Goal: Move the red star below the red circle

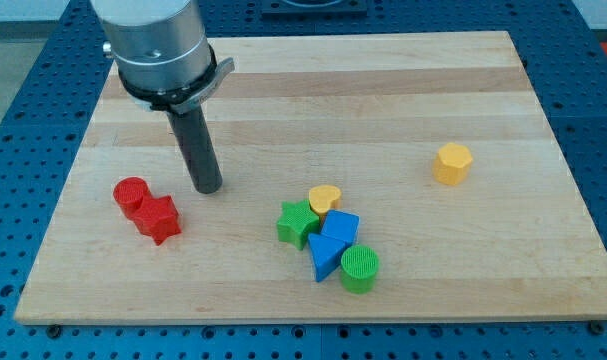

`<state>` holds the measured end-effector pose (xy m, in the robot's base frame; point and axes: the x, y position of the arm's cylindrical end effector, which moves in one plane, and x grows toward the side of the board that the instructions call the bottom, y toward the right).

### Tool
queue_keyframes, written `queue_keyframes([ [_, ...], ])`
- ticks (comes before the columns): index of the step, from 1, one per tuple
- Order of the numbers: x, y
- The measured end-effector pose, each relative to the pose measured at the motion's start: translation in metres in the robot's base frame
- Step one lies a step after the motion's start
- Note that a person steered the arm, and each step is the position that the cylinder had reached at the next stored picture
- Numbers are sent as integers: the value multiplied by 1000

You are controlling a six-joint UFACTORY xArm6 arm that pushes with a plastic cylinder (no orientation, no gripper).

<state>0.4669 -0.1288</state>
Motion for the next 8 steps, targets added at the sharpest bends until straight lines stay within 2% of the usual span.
queue_keyframes([
  [1,32,-19],
  [2,40,-24],
  [3,13,-23],
  [4,21,-22],
  [6,84,-44],
  [7,84,-43],
  [8,34,-16],
])
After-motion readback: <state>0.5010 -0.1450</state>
